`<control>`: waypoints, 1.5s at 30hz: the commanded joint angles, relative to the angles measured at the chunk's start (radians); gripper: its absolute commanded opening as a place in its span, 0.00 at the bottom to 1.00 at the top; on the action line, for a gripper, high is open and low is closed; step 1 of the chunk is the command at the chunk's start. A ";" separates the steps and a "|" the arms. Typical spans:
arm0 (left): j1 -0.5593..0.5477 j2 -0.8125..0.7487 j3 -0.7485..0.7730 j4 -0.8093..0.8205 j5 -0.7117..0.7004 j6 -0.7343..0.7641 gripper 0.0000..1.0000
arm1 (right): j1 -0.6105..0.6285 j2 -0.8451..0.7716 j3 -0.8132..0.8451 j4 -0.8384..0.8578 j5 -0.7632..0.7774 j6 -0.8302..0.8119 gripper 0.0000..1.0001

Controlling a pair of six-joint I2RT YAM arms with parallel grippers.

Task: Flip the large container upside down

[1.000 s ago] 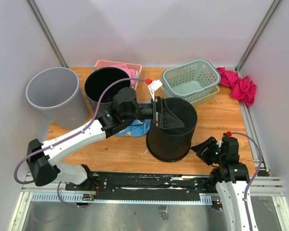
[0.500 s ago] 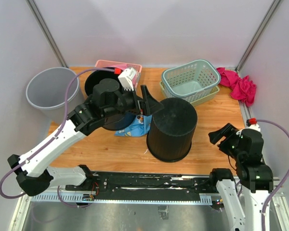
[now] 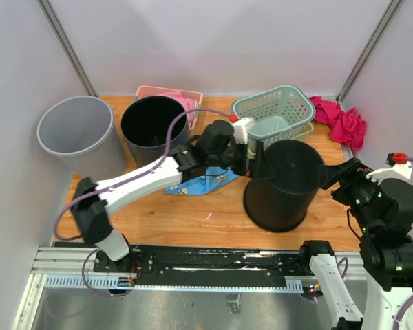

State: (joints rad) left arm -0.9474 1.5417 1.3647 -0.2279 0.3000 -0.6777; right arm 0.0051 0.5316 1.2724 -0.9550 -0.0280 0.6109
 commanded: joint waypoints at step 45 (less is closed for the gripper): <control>0.122 -0.318 0.018 -0.210 -0.396 0.214 0.99 | 0.537 0.486 -0.049 -0.045 0.557 -0.327 0.85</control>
State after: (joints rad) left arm -0.8314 1.2541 1.4078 -0.4480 -0.0563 -0.4736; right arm 0.5858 1.0264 1.2297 -0.8921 0.1673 0.2905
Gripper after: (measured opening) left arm 0.992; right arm 0.824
